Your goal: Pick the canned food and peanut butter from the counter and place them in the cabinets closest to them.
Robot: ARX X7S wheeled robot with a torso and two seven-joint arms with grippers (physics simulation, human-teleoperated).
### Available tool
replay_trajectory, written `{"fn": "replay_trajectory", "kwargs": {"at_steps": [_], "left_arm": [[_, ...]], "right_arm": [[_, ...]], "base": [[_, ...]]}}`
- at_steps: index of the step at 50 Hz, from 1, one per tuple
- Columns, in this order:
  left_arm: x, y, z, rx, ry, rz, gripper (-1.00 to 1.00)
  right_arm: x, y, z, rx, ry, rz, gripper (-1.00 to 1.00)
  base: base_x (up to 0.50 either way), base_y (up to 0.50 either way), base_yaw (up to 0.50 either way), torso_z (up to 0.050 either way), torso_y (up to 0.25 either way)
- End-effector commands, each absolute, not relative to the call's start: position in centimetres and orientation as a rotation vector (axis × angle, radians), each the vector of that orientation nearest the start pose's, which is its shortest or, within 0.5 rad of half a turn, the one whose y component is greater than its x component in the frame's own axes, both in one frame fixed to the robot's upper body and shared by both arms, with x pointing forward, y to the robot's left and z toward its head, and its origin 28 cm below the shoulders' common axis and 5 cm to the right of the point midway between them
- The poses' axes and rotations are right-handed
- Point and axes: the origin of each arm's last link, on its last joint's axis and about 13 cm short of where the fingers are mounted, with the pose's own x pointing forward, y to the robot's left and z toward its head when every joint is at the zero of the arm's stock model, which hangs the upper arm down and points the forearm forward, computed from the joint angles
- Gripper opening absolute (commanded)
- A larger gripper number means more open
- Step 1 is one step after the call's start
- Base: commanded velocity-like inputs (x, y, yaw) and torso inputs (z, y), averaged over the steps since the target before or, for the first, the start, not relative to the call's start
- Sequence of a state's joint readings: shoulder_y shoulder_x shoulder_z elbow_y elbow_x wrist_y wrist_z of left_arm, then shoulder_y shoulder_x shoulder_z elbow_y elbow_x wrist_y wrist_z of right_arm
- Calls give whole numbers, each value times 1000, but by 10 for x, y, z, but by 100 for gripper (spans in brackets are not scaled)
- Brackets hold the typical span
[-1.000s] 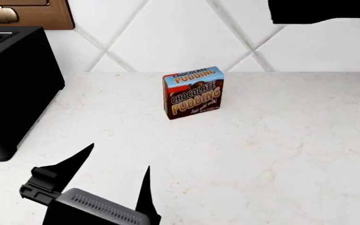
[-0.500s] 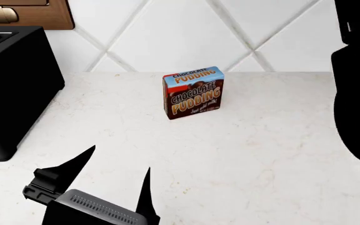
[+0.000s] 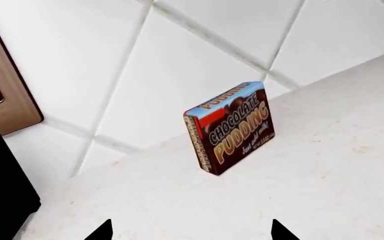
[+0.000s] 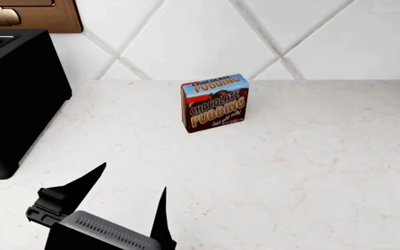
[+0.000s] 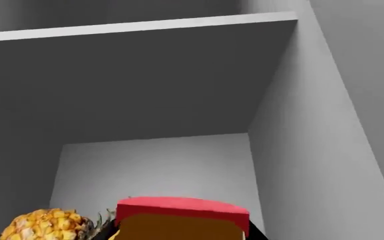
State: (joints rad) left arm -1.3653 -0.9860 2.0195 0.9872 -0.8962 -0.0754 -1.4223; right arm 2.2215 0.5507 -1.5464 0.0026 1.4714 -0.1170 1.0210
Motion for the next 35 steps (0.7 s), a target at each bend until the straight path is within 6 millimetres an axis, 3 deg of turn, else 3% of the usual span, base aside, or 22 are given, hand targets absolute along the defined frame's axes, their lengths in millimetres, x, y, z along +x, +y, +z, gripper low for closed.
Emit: {"fn": "replay_trajectory", "kwargs": {"at_steps": [1,18,34,35], "left_arm": [[120,201,175,311,-72,-251,100],[119,200,175,310,-74,-250,100],[120,200,175,308,-72,-250,100],[120,200,175,309,-73,-250,100]], "right_arm": [[320,-42,470,84,-536,-6,-100],[366,-53,446,56,-364,-77,-100],[374,-53,438,46,-338,-81,-100],[374,-53,438,49,-334,-79,100]], "base": [[0,0,3,0,0],[4,0,2,0,0],[33,10,24,4,0],[35,13,30,0,0]]}}
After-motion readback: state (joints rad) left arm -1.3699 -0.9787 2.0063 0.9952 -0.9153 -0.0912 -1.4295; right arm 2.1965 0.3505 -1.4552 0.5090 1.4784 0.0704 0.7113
